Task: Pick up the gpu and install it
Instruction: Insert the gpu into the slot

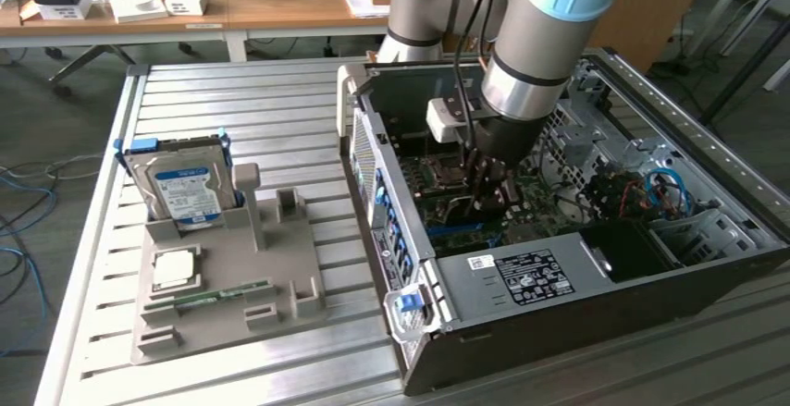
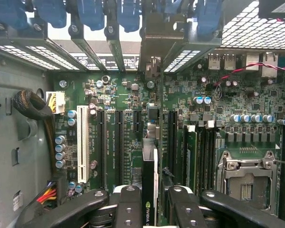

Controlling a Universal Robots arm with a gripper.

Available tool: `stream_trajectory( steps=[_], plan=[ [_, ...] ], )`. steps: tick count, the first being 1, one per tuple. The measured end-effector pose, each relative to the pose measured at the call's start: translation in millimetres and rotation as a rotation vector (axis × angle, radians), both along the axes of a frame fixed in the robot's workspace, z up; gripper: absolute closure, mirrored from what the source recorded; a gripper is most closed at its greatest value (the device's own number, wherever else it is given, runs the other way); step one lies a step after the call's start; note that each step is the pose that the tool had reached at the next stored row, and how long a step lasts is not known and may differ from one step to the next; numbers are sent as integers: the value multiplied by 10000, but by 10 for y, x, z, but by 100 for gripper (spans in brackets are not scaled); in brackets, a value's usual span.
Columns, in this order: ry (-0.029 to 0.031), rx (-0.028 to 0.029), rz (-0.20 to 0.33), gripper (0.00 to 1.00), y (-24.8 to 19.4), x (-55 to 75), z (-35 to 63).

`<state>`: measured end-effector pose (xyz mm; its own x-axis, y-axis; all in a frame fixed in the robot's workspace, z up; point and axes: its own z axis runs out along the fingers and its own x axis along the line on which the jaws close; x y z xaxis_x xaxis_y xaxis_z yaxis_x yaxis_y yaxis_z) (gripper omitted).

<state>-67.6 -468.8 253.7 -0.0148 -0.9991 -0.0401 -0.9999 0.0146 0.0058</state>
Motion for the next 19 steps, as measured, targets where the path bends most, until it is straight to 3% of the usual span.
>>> stream_trajectory(
  steps=[16, 19],
  plan=[
    [0, -1, -145, 74, 0, 18, 0],
    [-1, -30, -244, 74, 0, 19, -2]
  ],
)
